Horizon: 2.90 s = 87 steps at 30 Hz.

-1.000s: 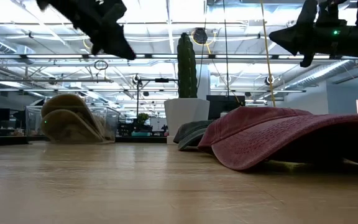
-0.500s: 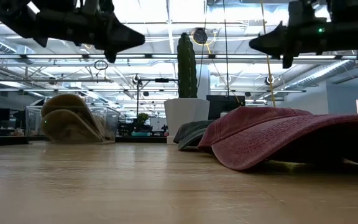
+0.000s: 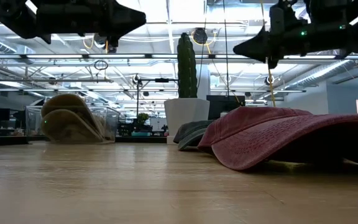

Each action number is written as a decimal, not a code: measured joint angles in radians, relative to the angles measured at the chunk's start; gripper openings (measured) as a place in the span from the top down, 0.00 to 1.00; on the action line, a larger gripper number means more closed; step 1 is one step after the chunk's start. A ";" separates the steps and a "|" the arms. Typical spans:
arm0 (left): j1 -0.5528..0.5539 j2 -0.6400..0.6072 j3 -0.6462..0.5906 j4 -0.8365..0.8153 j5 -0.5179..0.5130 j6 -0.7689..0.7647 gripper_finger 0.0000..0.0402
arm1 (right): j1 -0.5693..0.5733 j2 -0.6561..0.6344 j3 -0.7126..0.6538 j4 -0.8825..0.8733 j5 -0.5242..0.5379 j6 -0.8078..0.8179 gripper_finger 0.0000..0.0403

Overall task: Pick & Place hat
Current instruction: Put the top black cap into the yellow bin

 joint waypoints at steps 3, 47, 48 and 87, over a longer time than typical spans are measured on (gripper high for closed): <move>0.033 0.001 0.000 -0.002 0.001 0.021 0.82 | 0.013 0.033 0.000 -0.005 -0.017 -0.013 0.99; 0.196 -0.125 0.026 -0.248 0.239 -0.192 0.90 | -0.105 0.226 0.350 -0.468 -0.131 -0.076 0.99; 0.196 -0.136 0.026 -0.264 0.239 -0.195 0.89 | -0.109 0.250 0.370 -0.479 -0.145 -0.079 0.99; 0.324 -0.261 0.157 -0.484 0.395 -0.138 0.88 | -0.108 0.454 0.546 -0.820 -0.248 -0.216 0.73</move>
